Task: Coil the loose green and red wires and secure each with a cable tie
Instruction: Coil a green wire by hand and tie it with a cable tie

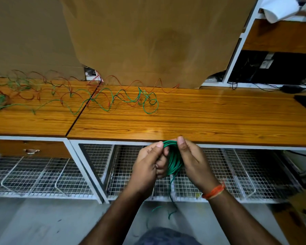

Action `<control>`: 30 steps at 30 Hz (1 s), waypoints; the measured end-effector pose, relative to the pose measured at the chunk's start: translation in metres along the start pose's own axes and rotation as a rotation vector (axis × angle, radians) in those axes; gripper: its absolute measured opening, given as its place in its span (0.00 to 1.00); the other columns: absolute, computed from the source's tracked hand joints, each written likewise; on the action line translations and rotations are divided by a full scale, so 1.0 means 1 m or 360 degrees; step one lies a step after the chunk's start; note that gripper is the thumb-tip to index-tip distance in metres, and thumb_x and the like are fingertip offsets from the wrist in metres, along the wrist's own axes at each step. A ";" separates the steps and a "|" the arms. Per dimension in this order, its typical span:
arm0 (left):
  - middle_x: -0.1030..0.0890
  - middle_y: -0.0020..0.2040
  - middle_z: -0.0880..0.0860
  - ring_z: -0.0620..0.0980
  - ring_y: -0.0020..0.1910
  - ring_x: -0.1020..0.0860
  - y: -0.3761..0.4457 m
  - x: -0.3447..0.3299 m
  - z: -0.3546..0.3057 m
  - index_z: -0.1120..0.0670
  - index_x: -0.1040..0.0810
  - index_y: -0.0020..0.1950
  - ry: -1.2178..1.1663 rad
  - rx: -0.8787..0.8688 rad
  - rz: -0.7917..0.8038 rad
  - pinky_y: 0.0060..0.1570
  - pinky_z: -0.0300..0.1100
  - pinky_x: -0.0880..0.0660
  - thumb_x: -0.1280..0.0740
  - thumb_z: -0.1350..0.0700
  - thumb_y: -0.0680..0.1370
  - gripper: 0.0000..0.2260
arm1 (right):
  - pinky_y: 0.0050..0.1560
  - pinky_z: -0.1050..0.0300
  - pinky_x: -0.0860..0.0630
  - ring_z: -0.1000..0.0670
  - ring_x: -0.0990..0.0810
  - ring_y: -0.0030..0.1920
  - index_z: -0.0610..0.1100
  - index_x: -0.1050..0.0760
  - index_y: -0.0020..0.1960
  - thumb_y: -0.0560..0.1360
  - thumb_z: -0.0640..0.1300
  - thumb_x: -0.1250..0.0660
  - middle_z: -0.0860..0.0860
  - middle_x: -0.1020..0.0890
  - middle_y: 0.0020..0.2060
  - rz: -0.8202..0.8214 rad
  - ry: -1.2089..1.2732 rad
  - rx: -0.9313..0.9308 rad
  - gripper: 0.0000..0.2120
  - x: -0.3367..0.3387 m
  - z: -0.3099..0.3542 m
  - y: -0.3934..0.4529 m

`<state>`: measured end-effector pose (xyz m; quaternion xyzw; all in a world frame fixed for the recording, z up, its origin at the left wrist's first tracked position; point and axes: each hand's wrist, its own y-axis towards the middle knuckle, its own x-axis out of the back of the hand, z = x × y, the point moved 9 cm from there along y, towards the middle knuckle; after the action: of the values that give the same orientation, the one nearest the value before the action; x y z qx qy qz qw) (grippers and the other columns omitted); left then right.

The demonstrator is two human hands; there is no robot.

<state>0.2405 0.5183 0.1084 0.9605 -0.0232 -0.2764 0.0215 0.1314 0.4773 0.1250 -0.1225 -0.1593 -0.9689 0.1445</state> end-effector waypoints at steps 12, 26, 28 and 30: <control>0.36 0.24 0.49 0.45 0.22 0.38 -0.010 -0.024 0.021 0.62 0.22 0.47 -0.0400 0.0285 0.0199 0.28 0.39 0.35 0.49 0.47 0.84 0.23 | 0.33 0.40 0.30 0.42 0.26 0.31 0.49 0.30 0.36 0.82 0.68 0.49 0.46 0.25 0.29 -0.0353 -0.0008 0.0067 0.27 0.011 0.001 -0.015; 0.39 0.24 0.44 0.41 0.21 0.43 0.035 -0.070 0.059 0.56 0.26 0.43 -0.0448 0.0309 0.0063 0.24 0.35 0.43 0.40 0.52 0.83 0.12 | 0.34 0.48 0.31 0.50 0.28 0.31 0.40 0.27 0.39 0.82 0.63 0.46 0.48 0.26 0.29 -0.0211 0.0201 -0.0026 0.29 0.072 -0.047 0.004; 0.40 0.23 0.44 0.40 0.20 0.43 0.043 -0.074 0.065 0.55 0.29 0.41 -0.0534 0.0324 -0.0094 0.23 0.35 0.47 0.42 0.52 0.83 0.13 | 0.39 0.47 0.28 0.50 0.24 0.36 0.42 0.24 0.44 0.83 0.63 0.45 0.48 0.21 0.34 -0.0041 0.0253 -0.0067 0.26 0.082 -0.058 0.006; 0.40 0.23 0.44 0.39 0.18 0.42 0.051 -0.072 0.068 0.55 0.30 0.40 -0.0652 0.0289 -0.0236 0.22 0.34 0.48 0.42 0.52 0.81 0.12 | 0.40 0.48 0.25 0.47 0.20 0.39 0.43 0.22 0.50 0.83 0.60 0.43 0.46 0.18 0.39 0.0224 0.0303 -0.0154 0.22 0.089 -0.074 0.002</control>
<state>0.1412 0.4696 0.0918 0.8815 0.0188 -0.4631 -0.0904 0.0350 0.4290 0.0827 -0.0477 -0.0890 -0.9702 0.2204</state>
